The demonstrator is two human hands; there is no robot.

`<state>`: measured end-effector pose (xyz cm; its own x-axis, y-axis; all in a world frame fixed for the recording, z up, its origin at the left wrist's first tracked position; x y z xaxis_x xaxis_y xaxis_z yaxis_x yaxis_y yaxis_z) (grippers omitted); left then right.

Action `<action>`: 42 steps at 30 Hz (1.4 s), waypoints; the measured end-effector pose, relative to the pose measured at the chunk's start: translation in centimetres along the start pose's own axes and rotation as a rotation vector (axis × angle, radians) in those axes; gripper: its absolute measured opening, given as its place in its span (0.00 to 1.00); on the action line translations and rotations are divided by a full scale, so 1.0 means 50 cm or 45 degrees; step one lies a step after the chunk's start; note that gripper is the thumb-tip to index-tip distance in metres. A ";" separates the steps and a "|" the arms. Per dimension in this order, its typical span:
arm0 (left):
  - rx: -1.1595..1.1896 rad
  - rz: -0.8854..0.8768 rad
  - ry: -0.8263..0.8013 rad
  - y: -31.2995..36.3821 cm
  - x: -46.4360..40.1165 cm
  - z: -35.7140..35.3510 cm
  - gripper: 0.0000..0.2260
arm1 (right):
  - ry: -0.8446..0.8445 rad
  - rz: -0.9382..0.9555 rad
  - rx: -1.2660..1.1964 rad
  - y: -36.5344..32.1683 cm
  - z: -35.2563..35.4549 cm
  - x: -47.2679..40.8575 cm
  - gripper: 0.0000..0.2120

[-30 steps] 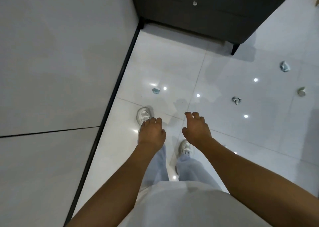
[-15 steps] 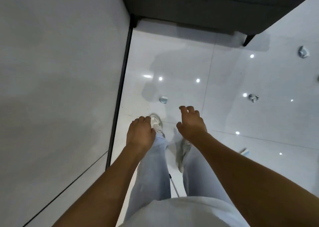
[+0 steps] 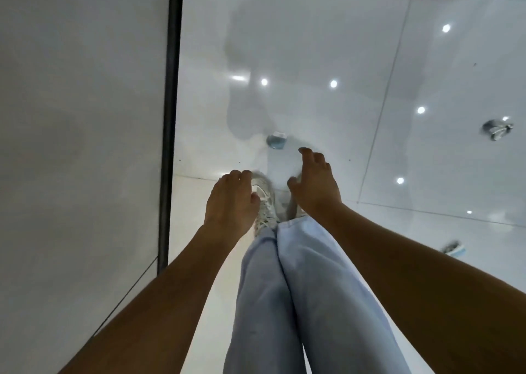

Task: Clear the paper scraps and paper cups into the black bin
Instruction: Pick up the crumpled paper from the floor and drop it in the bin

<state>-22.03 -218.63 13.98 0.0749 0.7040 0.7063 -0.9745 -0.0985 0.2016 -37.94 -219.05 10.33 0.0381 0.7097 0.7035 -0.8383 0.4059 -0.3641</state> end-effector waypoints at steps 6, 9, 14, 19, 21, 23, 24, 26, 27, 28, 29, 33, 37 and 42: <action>0.098 0.003 0.016 -0.067 -0.189 -0.161 0.17 | 0.051 0.036 0.033 0.078 -0.186 -0.237 0.32; 0.164 0.017 -0.016 -0.091 -0.271 -0.231 0.19 | 0.117 0.046 0.014 0.106 -0.245 -0.343 0.34; 0.185 0.025 -0.046 -0.118 -0.364 -0.305 0.20 | 0.196 0.184 0.147 0.112 -0.306 -0.446 0.35; 0.195 0.031 -0.059 -0.118 -0.411 -0.332 0.19 | 0.220 0.257 0.277 0.118 -0.327 -0.458 0.24; 0.197 0.023 -0.053 -0.111 -0.421 -0.333 0.19 | 0.194 0.301 0.232 0.117 -0.333 -0.453 0.21; 0.188 0.012 -0.046 -0.101 -0.429 -0.331 0.19 | 0.183 0.305 0.166 0.120 -0.334 -0.448 0.17; 0.184 0.011 -0.047 -0.095 -0.431 -0.328 0.19 | 0.181 0.295 0.131 0.124 -0.332 -0.444 0.15; 0.175 0.009 -0.055 -0.080 -0.432 -0.320 0.19 | 0.161 0.264 0.055 0.133 -0.327 -0.436 0.11; 0.172 0.007 -0.061 -0.072 -0.430 -0.314 0.19 | 0.142 0.252 0.019 0.135 -0.323 -0.429 0.09; 0.170 0.005 -0.067 -0.063 -0.427 -0.306 0.19 | 0.125 0.248 -0.011 0.134 -0.317 -0.420 0.09; 0.167 -0.001 -0.073 -0.054 -0.421 -0.298 0.19 | 0.116 0.249 -0.034 0.132 -0.308 -0.408 0.09; 0.135 -0.052 -0.111 -0.011 -0.369 -0.256 0.20 | 0.081 0.274 -0.084 0.112 -0.237 -0.331 0.09; 0.079 -0.136 -0.234 0.050 -0.290 -0.199 0.26 | 0.035 0.352 -0.109 0.066 -0.131 -0.219 0.10; 0.040 -0.251 -0.265 0.163 -0.193 -0.100 0.13 | -0.013 0.365 -0.143 0.028 0.001 -0.083 0.14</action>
<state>-31.76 -222.71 5.42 0.3074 0.5523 0.7749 -0.9300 0.0017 0.3676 -39.31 -221.46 6.90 -0.1973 0.7990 0.5680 -0.7486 0.2513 -0.6136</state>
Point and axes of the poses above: each hand's wrist, its own x-axis away from the middle knuckle, its own z-axis out of the back of the hand, y = z × x, the point moved 10 cm from there along -x, towards the middle knuckle, and after that the axes turned 3 degrees about z, right-handed, at the moved point
